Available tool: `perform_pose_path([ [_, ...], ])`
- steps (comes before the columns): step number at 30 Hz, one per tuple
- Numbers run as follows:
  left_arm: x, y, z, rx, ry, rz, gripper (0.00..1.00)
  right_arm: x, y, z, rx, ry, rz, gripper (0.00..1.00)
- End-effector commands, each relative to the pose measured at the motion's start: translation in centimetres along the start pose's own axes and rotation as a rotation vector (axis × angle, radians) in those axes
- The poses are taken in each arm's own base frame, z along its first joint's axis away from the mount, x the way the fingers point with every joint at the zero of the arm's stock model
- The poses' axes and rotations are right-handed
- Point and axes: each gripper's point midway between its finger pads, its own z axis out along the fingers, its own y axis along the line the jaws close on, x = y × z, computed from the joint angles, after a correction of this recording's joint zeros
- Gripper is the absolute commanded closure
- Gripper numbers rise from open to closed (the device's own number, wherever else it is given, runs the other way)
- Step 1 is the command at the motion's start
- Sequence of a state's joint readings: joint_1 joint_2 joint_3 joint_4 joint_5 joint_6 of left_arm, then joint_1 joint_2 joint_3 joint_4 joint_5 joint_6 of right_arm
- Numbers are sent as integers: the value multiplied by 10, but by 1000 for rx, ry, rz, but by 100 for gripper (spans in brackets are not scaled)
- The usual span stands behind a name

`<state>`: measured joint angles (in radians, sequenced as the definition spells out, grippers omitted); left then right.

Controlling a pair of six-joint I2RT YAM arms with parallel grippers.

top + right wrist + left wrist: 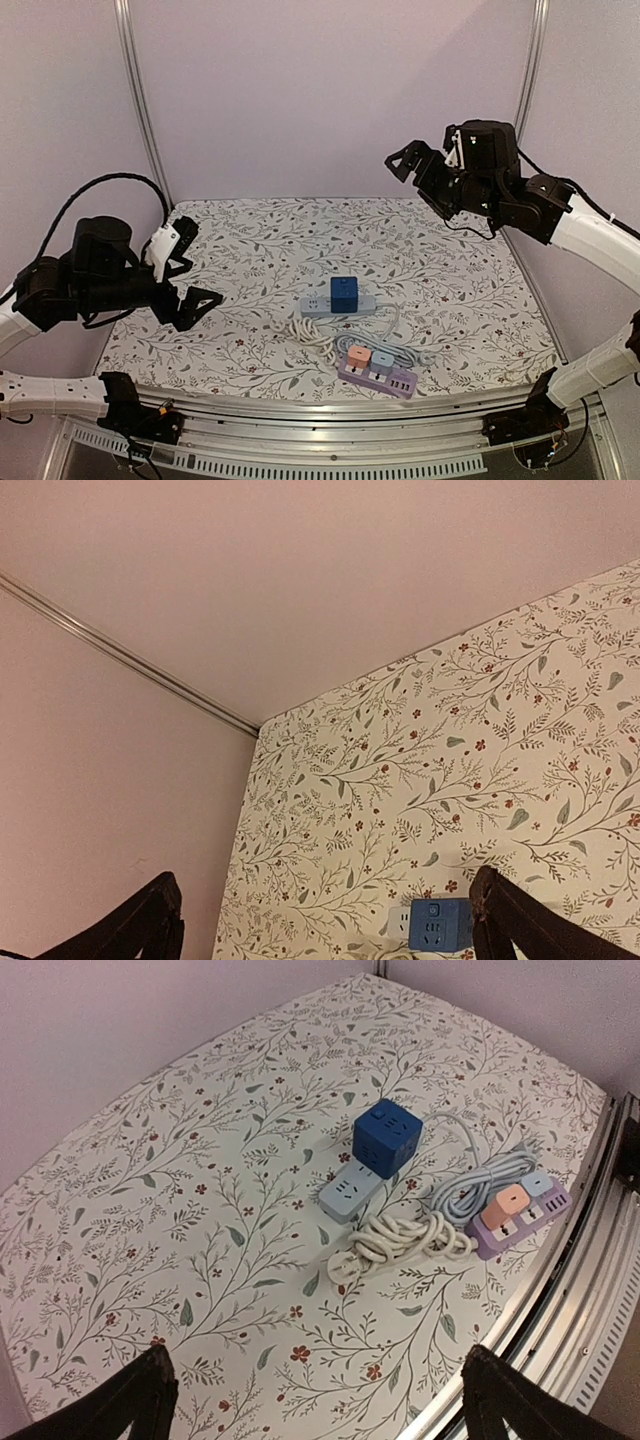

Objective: Insert the plug

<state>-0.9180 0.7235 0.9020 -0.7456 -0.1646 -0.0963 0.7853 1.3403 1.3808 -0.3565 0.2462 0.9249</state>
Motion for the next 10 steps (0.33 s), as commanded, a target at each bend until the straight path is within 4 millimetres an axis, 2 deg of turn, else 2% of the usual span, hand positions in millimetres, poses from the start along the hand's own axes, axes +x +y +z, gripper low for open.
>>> perform_pose_path([
  [1, 2, -4, 3, 18, 3, 22, 1, 10, -18, -1, 41, 5, 63, 1],
  [10, 5, -6, 5, 28, 8, 27, 1, 18, -29, -2, 68, 20, 117, 1],
])
